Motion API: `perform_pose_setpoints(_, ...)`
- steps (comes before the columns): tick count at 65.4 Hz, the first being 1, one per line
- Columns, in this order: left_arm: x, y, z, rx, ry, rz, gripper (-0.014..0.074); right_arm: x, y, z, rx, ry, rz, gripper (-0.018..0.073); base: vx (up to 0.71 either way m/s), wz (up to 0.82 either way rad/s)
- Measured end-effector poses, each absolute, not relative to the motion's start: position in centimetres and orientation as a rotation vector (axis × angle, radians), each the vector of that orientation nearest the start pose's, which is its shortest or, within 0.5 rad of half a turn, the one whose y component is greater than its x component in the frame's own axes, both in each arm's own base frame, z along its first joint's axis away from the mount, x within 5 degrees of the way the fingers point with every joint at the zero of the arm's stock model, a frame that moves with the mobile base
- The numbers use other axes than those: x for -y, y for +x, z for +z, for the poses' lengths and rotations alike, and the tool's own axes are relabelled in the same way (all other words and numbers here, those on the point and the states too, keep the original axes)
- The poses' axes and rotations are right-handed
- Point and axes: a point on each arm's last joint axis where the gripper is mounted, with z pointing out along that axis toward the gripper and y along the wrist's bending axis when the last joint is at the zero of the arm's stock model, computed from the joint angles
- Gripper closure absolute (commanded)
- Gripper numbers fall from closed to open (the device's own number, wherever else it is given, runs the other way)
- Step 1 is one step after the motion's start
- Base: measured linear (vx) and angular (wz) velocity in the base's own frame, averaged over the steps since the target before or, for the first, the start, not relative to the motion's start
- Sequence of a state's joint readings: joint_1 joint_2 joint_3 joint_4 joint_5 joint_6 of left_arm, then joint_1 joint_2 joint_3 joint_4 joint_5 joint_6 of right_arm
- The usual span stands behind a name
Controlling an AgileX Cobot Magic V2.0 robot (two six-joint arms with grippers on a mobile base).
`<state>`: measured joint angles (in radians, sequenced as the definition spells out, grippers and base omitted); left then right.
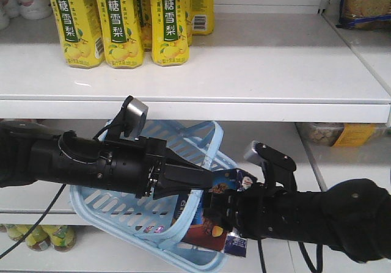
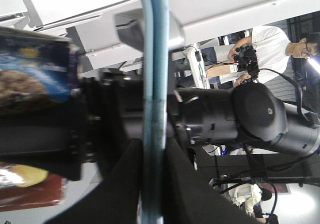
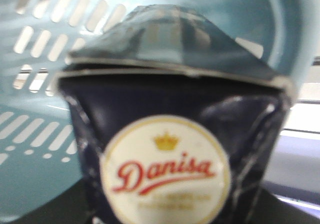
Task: Left arm holds basket, right arm returns cookies
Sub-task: 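Close the right gripper on the top of the Chocofello box, then lift the box out of the basket with the right gripper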
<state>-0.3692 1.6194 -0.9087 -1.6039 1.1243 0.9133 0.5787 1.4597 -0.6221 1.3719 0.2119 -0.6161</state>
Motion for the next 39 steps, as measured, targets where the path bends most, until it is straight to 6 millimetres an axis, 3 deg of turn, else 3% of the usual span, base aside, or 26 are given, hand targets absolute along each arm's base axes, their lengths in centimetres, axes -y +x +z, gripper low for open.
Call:
perform_pose_setpoints(17, 18.6, 25.2, 25.4, -2.279, 0.355, -1.802, 0.0602, -14.3, 18.8, 21.5, -2.405, 0.098, 0.884, 0.0333, 0.00, 0.00)
perform_pose_setpoints(39, 18.6, 25.2, 25.4, -2.279, 0.357, -1.803, 0.0602, -12.0, 15.2, 26.3, -2.158, -0.083, 0.920, 0.0333, 0.00, 0.00)
